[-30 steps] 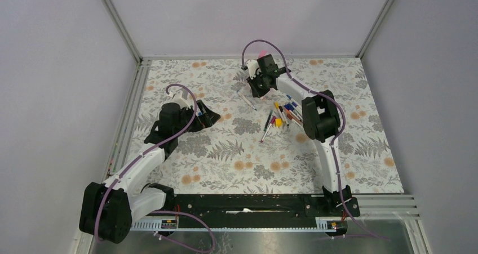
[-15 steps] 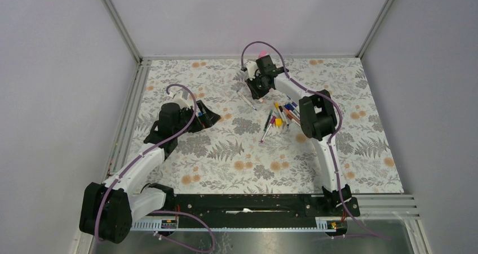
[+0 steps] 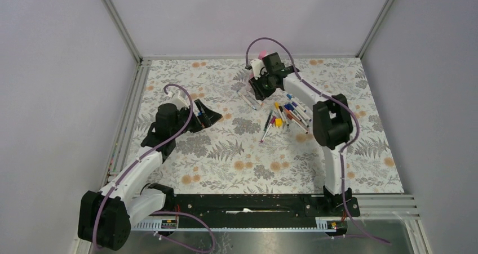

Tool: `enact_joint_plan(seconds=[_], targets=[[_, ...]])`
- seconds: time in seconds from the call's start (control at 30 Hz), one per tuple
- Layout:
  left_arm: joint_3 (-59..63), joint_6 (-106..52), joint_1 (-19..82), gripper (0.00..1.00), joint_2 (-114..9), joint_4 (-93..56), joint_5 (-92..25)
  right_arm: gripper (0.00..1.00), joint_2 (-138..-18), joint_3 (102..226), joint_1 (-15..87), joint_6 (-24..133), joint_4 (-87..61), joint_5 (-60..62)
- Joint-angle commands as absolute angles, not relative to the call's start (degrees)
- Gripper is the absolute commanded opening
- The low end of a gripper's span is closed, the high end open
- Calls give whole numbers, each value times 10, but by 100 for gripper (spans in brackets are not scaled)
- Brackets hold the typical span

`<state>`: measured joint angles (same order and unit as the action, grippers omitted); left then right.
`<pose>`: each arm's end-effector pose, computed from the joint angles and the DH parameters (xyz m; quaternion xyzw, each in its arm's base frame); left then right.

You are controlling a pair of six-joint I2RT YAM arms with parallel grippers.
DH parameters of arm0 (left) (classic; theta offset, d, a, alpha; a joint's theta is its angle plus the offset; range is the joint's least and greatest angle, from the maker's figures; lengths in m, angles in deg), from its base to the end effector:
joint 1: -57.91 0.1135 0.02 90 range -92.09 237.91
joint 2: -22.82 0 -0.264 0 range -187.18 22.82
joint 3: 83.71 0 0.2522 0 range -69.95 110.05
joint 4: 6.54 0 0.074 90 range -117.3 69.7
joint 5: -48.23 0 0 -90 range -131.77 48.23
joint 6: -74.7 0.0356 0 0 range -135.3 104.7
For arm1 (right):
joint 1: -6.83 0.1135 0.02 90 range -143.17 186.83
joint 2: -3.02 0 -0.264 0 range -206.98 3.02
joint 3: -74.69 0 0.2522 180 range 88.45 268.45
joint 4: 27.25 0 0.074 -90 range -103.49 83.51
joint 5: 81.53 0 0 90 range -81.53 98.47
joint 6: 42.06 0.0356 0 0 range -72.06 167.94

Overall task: Open the pen caps
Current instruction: Place the pen at the center of the board, then pick up the pen from the center of the board.

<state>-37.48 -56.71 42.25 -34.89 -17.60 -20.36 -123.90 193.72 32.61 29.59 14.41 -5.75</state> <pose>0.2132 -0.0733 0.2454 -0.0815 0.8196 -0.3964 0.4055 0.4453 0.2248 0.2074 -0.3894 0.8469 0.1381 0.3348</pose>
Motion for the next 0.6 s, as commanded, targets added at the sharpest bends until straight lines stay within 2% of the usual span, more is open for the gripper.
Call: enact_joint_plan(seconds=[0.0, 0.17, 0.3, 0.47, 0.57], targets=[[-379, -596, 427, 99, -318, -116, -165, 47, -1079, 1850, 331, 259, 151, -94], [-431, -644, 426, 99, -298, -32, -136, 64, -922, 1676, 315, 175, 142, -163], [-454, -676, 426, 99, -310, 7, -121, 72, -817, 1542, 261, 167, 93, -226], [-480, -724, 426, 99, -339, 87, -86, 76, -753, 1431, 151, 219, 28, -325], [-487, -743, 426, 99, -361, 121, -63, 86, -728, 1367, 112, 233, -23, -356]])
